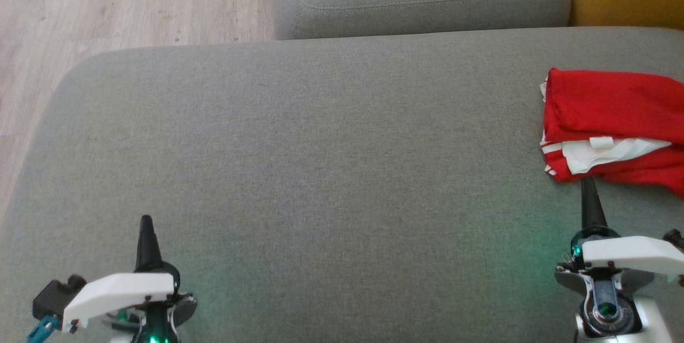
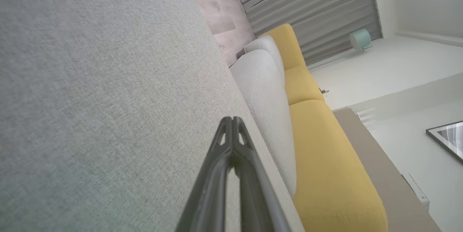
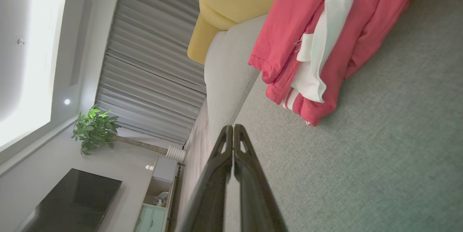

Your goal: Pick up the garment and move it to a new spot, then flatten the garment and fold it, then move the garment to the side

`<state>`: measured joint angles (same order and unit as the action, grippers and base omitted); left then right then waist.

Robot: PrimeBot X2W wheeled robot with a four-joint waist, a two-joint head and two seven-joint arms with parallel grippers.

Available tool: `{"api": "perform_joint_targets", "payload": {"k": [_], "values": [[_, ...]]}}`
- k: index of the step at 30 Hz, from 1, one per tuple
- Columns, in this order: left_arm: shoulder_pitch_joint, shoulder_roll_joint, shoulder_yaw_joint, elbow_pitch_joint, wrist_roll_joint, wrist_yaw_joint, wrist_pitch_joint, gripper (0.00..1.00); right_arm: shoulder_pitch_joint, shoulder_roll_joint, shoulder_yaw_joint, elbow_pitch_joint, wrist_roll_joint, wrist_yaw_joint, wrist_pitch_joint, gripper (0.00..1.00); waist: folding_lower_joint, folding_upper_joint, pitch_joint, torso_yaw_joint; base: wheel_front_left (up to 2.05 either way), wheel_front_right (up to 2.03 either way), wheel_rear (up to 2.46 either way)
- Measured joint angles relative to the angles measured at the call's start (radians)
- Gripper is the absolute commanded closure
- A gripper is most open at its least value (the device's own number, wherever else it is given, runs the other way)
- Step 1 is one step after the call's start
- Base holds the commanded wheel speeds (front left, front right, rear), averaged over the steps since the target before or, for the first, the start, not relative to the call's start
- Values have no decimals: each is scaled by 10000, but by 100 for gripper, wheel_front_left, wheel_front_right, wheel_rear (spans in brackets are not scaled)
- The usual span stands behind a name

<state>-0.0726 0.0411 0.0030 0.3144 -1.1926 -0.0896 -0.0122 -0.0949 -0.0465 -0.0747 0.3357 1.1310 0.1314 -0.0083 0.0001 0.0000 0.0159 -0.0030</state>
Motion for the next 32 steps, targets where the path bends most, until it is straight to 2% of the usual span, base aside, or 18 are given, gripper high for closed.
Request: {"api": "perform_joint_targets", "payload": {"k": [32], "values": [[0, 0, 585, -259, -3110, -249, 913, 100, 35, 2, -426, -370, 3545, 0, 878, 100, 0, 0, -99, 23, 0, 0, 0]]}}
